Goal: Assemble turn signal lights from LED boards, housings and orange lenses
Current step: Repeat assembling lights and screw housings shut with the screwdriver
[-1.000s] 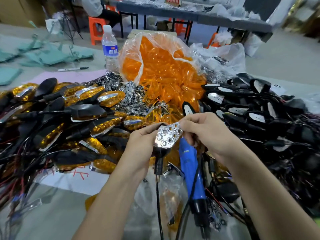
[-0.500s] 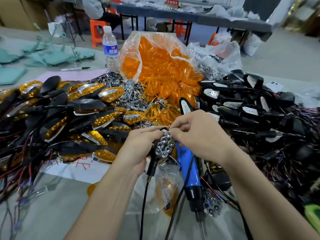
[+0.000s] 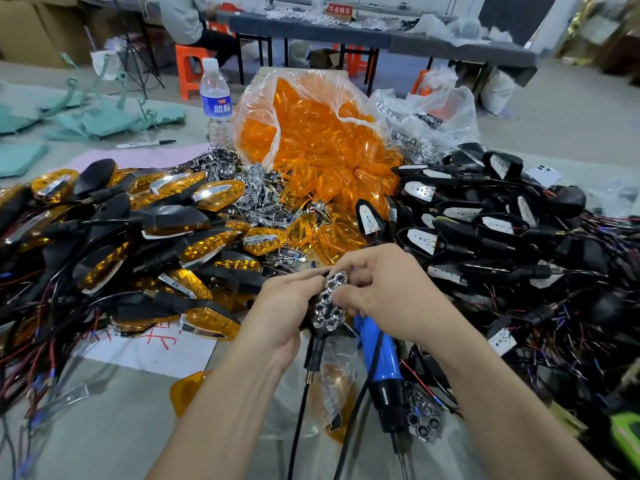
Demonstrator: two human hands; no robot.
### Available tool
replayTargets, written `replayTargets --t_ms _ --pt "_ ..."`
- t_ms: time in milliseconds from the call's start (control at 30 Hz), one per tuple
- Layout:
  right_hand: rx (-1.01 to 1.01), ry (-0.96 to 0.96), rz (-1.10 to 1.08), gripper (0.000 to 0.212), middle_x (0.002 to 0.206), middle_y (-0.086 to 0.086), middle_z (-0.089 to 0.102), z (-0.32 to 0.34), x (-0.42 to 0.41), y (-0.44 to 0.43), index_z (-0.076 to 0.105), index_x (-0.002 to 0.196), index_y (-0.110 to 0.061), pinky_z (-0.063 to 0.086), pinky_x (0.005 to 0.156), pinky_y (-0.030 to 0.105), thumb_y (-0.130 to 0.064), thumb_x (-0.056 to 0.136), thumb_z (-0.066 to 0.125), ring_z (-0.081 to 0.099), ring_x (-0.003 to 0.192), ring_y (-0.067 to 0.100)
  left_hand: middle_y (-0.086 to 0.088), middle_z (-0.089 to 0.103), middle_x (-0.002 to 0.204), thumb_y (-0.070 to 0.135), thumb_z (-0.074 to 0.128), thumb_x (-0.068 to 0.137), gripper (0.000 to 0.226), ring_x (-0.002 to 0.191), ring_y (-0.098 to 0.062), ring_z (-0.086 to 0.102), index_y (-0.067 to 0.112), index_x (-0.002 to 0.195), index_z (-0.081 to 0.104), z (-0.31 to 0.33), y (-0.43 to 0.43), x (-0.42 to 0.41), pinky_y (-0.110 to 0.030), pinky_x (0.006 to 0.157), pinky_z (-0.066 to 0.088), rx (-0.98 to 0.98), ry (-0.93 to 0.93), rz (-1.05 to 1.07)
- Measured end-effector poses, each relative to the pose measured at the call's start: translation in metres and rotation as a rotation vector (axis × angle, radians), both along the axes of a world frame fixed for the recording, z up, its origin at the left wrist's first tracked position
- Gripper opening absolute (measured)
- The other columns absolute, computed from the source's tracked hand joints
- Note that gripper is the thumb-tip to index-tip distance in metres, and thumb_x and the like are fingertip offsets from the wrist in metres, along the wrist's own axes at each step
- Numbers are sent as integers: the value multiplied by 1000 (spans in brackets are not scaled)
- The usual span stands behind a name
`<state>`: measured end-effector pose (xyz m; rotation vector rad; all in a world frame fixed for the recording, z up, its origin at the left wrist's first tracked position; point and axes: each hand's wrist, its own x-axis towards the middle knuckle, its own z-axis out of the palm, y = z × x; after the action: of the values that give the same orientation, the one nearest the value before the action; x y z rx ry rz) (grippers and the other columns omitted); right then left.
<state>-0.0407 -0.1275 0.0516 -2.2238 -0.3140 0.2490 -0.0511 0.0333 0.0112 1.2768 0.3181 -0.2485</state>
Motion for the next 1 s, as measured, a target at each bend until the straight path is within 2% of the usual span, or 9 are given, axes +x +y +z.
replayTargets --t_ms 100,167,300,467,567,733,867,933,1000 --pt "-41 -79 -42 13 47 -10 56 2 -3 3 75 89 -31 42 48 11 -24 85 85 45 40 2 -11 81 99 0 60 99 38 98 -26 77 24 86 86 0 0 0 -38 84 60 8 -9 -16" --pt "-28 -156 -97 14 52 -8 62 1 -8 5 77 85 -30 43 49 11 -21 82 87 50 42 2 -12 81 101 1 61 99 34 101 -26 77 22 89 86 1 0 0 -40 88 60 -15 -30 -18" --pt "14 -233 -225 26 68 -20 71 -7 -18 11 79 83 -40 56 61 20 -16 77 87 67 65 2 -12 80 105 9 53 104 36 102 -24 77 22 95 85 4 0 -2 -38 87 63 -30 -87 -45" --pt "172 -284 -372 35 78 -28 73 -18 -29 18 79 87 -44 58 74 15 -13 76 88 70 80 -6 -11 79 111 7 54 99 33 112 -24 74 21 101 84 5 -1 -5 -43 101 54 -65 -134 -57" --pt "232 -338 -433 39 81 -29 73 -21 -34 23 78 94 -44 57 76 12 -11 77 88 69 84 -9 -12 78 116 8 64 82 34 117 -28 71 19 109 83 3 -4 -7 -45 101 55 -77 -157 -75" --pt "271 -344 -471 39 87 -31 71 -23 -35 23 71 88 -48 52 75 7 -18 74 92 67 87 -10 -11 76 121 -11 62 91 41 122 -26 66 20 109 83 -1 -3 -8 -42 102 55 -99 -175 -9" --pt "257 -266 -429 33 87 -38 70 -25 -35 24 69 80 -55 53 73 7 -28 80 88 68 87 -12 -9 80 105 -17 59 92 41 99 -18 72 14 109 79 1 -6 -10 -31 88 59 -118 -192 62" --pt "292 -203 -416 19 91 -32 74 -30 -37 25 74 92 -51 55 79 10 -35 84 82 69 91 -11 -10 80 102 -16 59 92 39 93 -18 75 13 109 78 2 -7 -9 -30 83 62 -140 -190 101" --pt "330 -105 -400 30 101 -23 77 -34 -41 26 74 114 -42 58 89 24 -43 84 78 71 98 -5 -11 80 102 -14 59 93 36 88 -18 77 10 113 76 5 -4 -7 -30 75 63 -200 -163 152"
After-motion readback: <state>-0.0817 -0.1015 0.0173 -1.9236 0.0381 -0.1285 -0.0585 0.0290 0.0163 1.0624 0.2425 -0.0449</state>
